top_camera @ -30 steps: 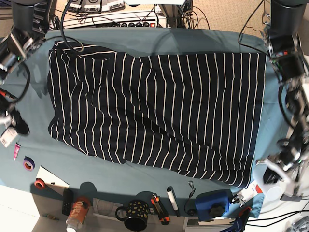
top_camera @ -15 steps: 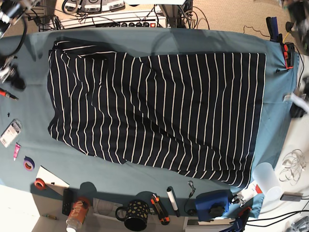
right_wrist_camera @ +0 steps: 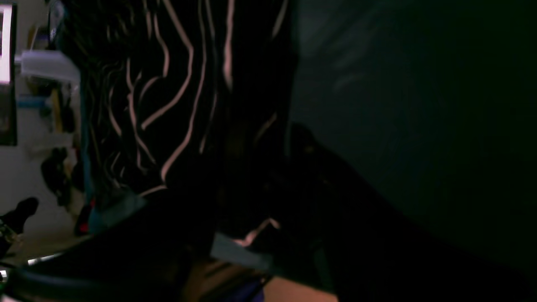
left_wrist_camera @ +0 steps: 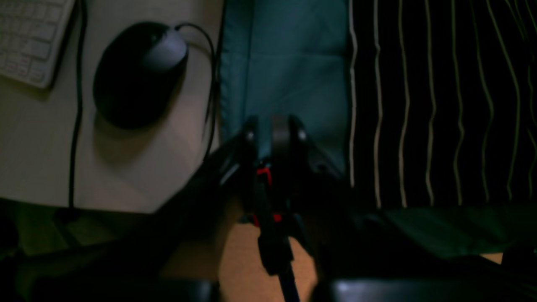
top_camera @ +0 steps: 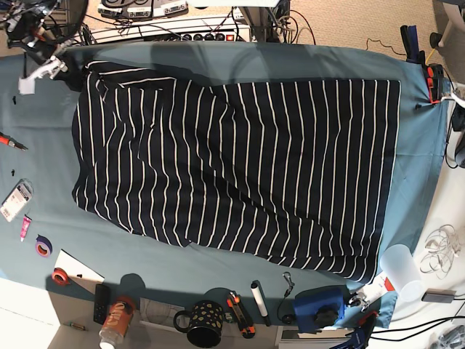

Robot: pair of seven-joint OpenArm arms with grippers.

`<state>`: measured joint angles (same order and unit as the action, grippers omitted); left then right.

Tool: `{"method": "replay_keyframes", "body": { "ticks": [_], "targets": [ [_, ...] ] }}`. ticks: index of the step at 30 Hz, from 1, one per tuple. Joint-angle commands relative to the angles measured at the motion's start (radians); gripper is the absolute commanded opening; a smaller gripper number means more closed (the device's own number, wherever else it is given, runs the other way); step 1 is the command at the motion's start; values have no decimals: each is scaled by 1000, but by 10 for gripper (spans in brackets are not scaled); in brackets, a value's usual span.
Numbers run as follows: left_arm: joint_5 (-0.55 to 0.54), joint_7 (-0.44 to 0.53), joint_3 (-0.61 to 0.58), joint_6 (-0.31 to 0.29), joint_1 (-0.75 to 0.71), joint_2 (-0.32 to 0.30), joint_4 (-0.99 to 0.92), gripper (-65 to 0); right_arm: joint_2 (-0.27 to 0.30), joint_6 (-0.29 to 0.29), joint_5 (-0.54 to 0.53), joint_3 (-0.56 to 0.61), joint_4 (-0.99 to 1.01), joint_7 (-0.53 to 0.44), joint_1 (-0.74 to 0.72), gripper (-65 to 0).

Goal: Layout the t-shirt on the table in an organized manner, then fold the t-shirt properly
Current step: 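Grasp the shirt corner near the right gripper and drag it outward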

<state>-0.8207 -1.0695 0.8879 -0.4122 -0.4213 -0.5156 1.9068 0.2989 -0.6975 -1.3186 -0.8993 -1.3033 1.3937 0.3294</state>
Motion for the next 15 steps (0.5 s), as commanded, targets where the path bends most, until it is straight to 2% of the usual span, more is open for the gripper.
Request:
{"method": "replay_keyframes", "body": {
  "ticks": [1, 8, 9, 12, 15],
  "targets": [
    [-14, 23, 11, -1, 1, -18, 16, -603, 16, -1, -11, 14, -15, 3, 3, -489],
    [-21, 46, 11, -8, 3, 26, 16, -603, 17, -1, 6, 185, -15, 3, -14, -496],
    [-23, 46, 11, -8, 3, 32, 16, -603, 17, -1, 7, 199, -15, 3, -24, -521],
    [-25, 45, 11, -8, 3, 45, 16, -603, 17, -1, 6, 212, -15, 3, -74, -650],
    [-25, 35, 11, -9, 2, 50, 16, -603, 17, -1, 7, 203, -27, 3, -142, -650]
  ]
}}
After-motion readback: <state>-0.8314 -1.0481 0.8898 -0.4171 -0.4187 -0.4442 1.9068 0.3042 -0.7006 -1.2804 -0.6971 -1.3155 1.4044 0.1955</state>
